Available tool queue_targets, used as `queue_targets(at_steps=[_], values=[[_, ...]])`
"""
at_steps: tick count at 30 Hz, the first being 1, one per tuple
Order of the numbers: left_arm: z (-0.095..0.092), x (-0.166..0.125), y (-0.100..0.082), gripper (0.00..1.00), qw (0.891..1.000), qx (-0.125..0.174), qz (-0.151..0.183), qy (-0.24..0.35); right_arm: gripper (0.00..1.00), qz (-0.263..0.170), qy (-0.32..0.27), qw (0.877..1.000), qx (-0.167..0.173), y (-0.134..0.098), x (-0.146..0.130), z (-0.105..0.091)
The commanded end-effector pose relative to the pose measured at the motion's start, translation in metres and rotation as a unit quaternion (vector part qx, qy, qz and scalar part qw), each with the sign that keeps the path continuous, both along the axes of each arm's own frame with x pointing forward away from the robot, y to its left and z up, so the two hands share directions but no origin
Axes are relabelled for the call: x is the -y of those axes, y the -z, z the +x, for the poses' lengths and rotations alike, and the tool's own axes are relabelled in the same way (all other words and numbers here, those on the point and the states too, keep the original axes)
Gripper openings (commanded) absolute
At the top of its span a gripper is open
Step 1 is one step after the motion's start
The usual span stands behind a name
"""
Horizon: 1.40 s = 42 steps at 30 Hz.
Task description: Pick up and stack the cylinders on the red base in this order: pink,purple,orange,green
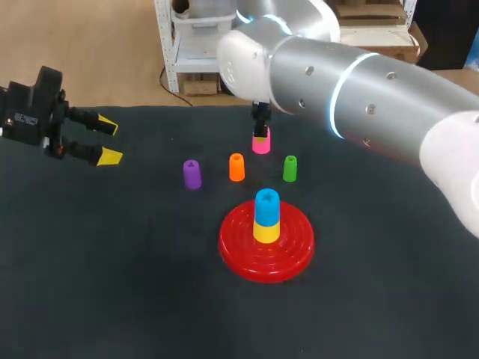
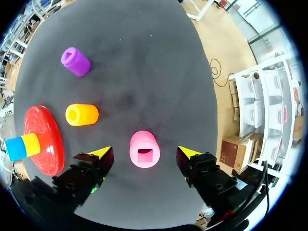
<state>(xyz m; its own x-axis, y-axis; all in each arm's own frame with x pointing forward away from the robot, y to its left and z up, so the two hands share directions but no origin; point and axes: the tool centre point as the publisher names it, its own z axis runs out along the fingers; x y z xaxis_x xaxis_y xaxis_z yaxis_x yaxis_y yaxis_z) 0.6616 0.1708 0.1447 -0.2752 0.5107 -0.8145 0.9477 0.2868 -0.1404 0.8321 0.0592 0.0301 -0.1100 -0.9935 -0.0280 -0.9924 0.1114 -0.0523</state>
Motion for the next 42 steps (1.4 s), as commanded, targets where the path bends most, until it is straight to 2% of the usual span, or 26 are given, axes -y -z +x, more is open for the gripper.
queue_targets(at_steps=[1, 4, 5, 7, 12, 17, 19, 20, 21, 23, 24, 25, 26, 38, 39, 40, 41, 42], values=[[0.0007, -0.0013, 0.0010, 1.00, 1.000, 0.001, -0.001, 0.002, 0.70, 0.019, -0.005, 0.982, -0.190, -0.0003, -0.0022, 0.0081], [0.0007, -0.0013, 0.0010, 1.00, 1.000, 0.001, -0.001, 0.002, 0.72, 0.017, -0.006, 0.981, -0.193, 0.0007, -0.0020, 0.0072], [0.0007, -0.0013, 0.0010, 1.00, 1.000, 0.001, -0.001, 0.002, 0.69, 0.017, -0.005, 0.981, -0.194, 0.0013, -0.0019, 0.0070], [0.0007, -0.0013, 0.0010, 1.00, 1.000, 0.001, -0.001, 0.002, 0.46, 0.014, -0.006, 0.981, -0.195, 0.0020, -0.0017, 0.0065], [0.0007, -0.0013, 0.0010, 1.00, 1.000, 0.001, -0.001, 0.002, 0.30, 0.011, -0.010, 0.980, -0.199, 0.0039, -0.0023, 0.0033], [0.0007, -0.0013, 0.0010, 1.00, 1.000, 0.001, -0.001, 0.002, 0.06, 0.004, -0.012, 0.980, -0.200, 0.0057, -0.0021, 0.0004], [0.0007, -0.0013, 0.0010, 1.00, 1.000, 0.001, -0.001, 0.002, 0.00, -0.001, -0.010, 0.981, -0.196, 0.0064, -0.0018, 0.0002], [0.0007, -0.0013, 0.0010, 1.00, 1.000, 0.001, -0.001, 0.002, 0.00, -0.002, -0.011, 0.981, -0.196, 0.0065, -0.0018, 0.0002], [0.0007, -0.0013, 0.0010, 1.00, 1.000, 0.001, -0.001, 0.002, 0.07, -0.003, -0.010, 0.981, -0.193, 0.0066, -0.0017, 0.0002], [0.0007, -0.0013, 0.0010, 1.00, 1.000, 0.001, -0.001, 0.002, 0.37, -0.004, -0.008, 0.982, -0.191, 0.0067, -0.0018, 0.0002], [0.0007, -0.0013, 0.0010, 1.00, 1.000, 0.001, -0.001, 0.002, 0.62, -0.004, -0.007, 0.982, -0.190, 0.0068, -0.0019, 0.0005], [0.0007, -0.0013, 0.0010, 1.00, 1.000, 0.001, -0.001, 0.002, 0.95, -0.004, -0.006, 0.982, -0.189, 0.0068, -0.0019, 0.0009], [0.0007, -0.0013, 0.0010, 1.00, 1.000, 0.001, -0.001, 0.002, 1.00, -0.003, -0.005, 0.982, -0.189, 0.0070, -0.0018, 0.0013], [0.0007, -0.0013, 0.0010, 1.00, 1.000, 0.001, -0.001, 0.002, 1.00, 0.004, 0.005, 0.982, -0.188, 0.0074, -0.0021, 0.0022], [0.0007, -0.0013, 0.0010, 1.00, 1.000, 0.001, -0.001, 0.002, 0.90, 0.004, 0.005, 0.982, -0.188, 0.0078, -0.0027, 0.0021], [0.0007, -0.0013, 0.0010, 1.00, 1.000, 0.001, -0.001, 0.002, 0.72, 0.004, 0.005, 0.982, -0.187, 0.0081, -0.0031, 0.0019], [0.0007, -0.0013, 0.0010, 1.00, 1.000, 0.001, -0.001, 0.002, 0.48, 0.004, 0.005, 0.982, -0.187, 0.0083, -0.0036, 0.0017], [0.0007, -0.0013, 0.0010, 1.00, 1.000, 0.001, -0.001, 0.002, 0.43, 0.004, 0.005, 0.982, -0.186, 0.0086, -0.0043, 0.0013]])
